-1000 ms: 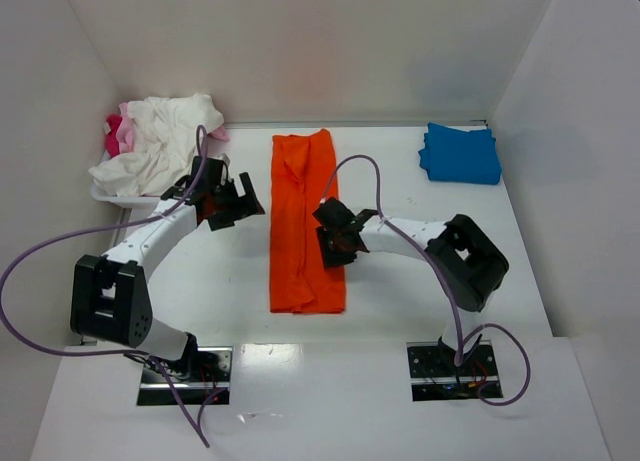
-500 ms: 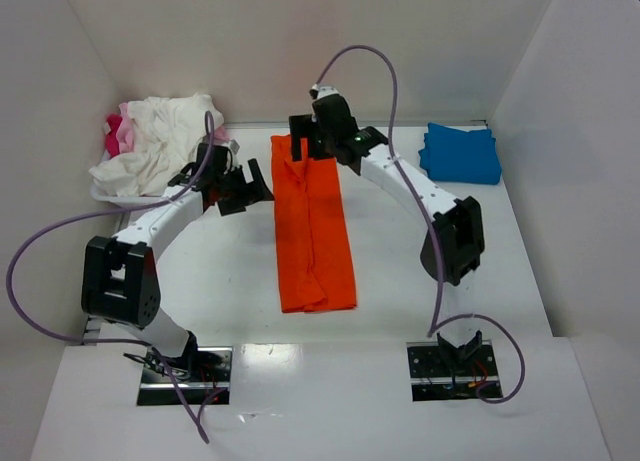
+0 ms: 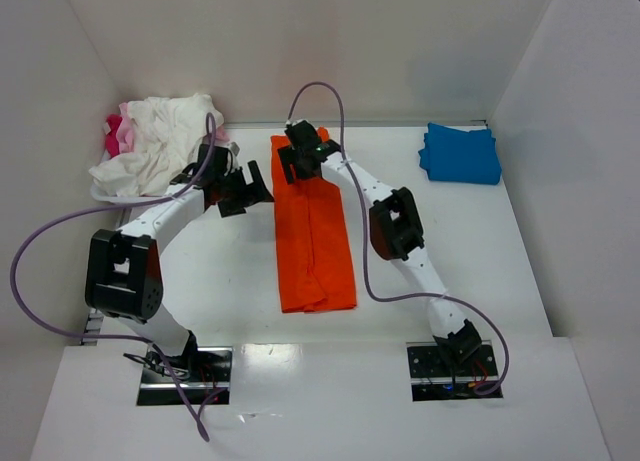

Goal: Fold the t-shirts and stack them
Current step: Rotate the tshirt 90 degrees

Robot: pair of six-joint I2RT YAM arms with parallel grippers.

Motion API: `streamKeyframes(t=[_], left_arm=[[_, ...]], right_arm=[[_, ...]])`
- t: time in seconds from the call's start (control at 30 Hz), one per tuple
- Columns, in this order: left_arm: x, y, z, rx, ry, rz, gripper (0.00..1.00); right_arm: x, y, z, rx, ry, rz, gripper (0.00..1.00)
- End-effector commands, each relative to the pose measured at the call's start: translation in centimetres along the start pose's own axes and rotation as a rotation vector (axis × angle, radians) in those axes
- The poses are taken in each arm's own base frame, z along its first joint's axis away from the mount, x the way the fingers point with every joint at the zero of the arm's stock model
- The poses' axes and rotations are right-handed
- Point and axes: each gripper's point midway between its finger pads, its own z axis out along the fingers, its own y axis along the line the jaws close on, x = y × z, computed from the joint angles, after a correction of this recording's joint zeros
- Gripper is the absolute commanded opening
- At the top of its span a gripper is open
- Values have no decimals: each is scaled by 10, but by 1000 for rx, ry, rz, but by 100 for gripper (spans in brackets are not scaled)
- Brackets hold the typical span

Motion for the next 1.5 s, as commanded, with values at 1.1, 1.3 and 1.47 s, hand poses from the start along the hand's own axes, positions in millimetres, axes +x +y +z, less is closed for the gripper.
streamKeyframes(t=[1.1,1.3,1.47], left_arm=[[6,24,2,-20,26,-17,100],[7,25,4,-22,31,-12,100],[9,22,3,-5,40,-13,100]], right_arm=[[-57,14,6,118,-228,-3,38],[-51,1,9,190,-218,-14,27],[-50,-14,8,249,-216,-8,18]])
